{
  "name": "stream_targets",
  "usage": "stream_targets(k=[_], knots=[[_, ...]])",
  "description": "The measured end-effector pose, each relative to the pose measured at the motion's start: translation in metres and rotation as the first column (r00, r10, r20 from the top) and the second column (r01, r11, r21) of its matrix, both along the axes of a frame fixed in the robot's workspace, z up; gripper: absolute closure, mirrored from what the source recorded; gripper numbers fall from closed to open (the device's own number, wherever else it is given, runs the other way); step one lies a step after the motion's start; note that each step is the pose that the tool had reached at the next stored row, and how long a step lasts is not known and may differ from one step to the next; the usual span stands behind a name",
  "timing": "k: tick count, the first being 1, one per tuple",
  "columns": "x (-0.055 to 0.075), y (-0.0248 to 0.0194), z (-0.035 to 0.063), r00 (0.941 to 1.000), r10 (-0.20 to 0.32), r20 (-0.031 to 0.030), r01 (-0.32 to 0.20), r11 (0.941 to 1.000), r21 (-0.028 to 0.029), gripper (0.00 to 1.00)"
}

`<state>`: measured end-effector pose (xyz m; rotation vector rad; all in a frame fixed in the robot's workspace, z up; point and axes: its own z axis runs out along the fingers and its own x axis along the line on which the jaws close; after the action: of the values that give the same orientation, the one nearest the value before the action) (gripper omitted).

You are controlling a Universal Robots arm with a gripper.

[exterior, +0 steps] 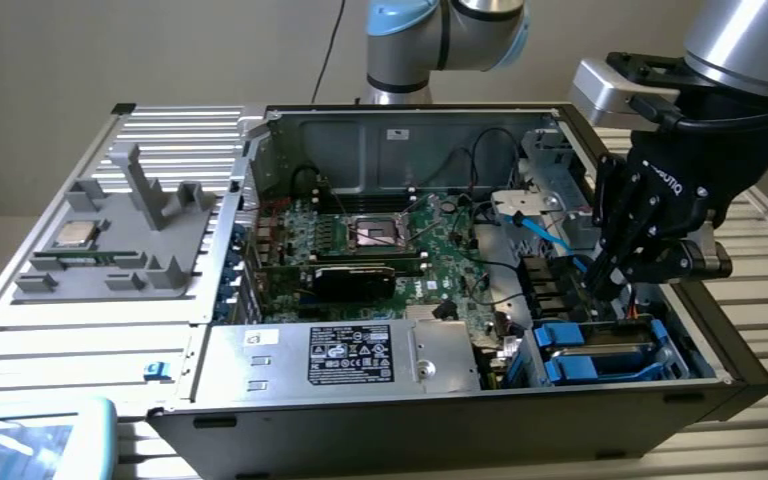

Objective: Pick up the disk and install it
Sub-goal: 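Insert the second disk wire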

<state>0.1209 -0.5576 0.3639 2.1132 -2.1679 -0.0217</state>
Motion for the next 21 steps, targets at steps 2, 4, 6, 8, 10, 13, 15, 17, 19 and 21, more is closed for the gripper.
stream_targets(k=[2, 4, 6, 8, 10, 13, 15, 17, 19, 21], knots=[[0.000, -0.0002, 0.0000, 1.0000, 0.000, 0.0000, 0.000, 1.0000, -0.0001, 0.84], [0.000, -0.0011, -0.0003, 1.0000, -0.001, 0.0020, 0.001, 1.0000, 0.0001, 0.84], [-0.001, -0.0021, -0.0006, 1.0000, -0.001, 0.0045, 0.001, 1.0000, 0.0003, 0.84], [-0.001, -0.0038, -0.0011, 1.0000, -0.001, 0.0059, 0.001, 1.0000, 0.0016, 0.84], [-0.001, -0.0063, -0.0015, 1.0000, -0.002, 0.0071, 0.002, 1.0000, 0.0029, 0.84], [-0.001, -0.0100, -0.0031, 1.0000, -0.003, 0.0087, 0.003, 1.0000, 0.0058, 0.84], [-0.001, -0.0114, -0.0050, 0.9999, -0.003, 0.0121, 0.003, 0.9999, 0.0095, 0.84], [-0.001, -0.0125, -0.0071, 0.9999, -0.004, 0.0160, 0.004, 0.9999, 0.0139, 0.84], [-0.001, -0.0139, -0.0092, 0.9998, -0.005, 0.0197, 0.004, 0.9999, 0.0165, 0.84], [-0.002, -0.0153, -0.0111, 0.9997, -0.005, 0.0233, 0.004, 0.9998, 0.0178, 0.84]])
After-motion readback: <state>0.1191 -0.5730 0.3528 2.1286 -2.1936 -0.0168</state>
